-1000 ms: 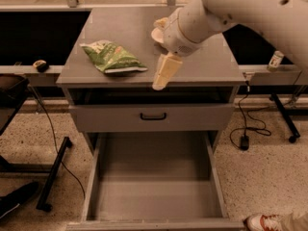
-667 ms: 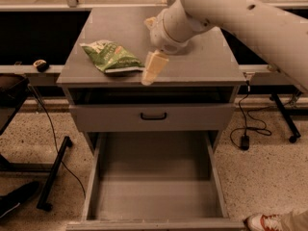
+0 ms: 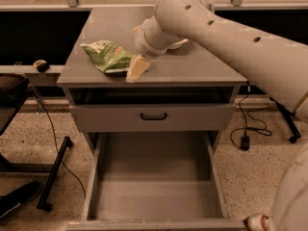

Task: Place green jalapeno chip bag into middle drawer

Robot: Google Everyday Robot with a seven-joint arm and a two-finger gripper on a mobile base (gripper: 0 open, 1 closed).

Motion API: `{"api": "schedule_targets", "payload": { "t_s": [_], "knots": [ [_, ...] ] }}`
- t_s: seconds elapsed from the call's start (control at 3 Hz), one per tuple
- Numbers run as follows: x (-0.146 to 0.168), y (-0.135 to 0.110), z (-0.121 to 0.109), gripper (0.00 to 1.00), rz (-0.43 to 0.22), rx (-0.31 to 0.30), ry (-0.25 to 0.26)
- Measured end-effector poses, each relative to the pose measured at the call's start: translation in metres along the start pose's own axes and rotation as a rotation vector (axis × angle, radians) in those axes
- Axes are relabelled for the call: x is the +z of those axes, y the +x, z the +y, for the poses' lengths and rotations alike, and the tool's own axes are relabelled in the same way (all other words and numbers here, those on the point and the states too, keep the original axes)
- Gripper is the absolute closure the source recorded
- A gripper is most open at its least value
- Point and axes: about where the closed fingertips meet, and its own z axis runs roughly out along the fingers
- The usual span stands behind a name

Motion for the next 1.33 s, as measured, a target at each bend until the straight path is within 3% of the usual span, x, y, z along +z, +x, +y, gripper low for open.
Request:
{"api": "schedule_targets", "payload": {
  "t_s": [0.33,0.67,1.0,1.33],
  "knots": [
    [0.017,-0.022,0.003,0.23,-0.125,0.028,-0.011],
    [0.026,-0.054,0.014,0.42,-0.22,0.008,-0.049],
    [0.029,-0.072,0.023,0.65,-0.278,-0.011,-0.076],
    [0.021,-0.076,0.027,0.89,-0.303,-0.013,-0.067]
  ]
}}
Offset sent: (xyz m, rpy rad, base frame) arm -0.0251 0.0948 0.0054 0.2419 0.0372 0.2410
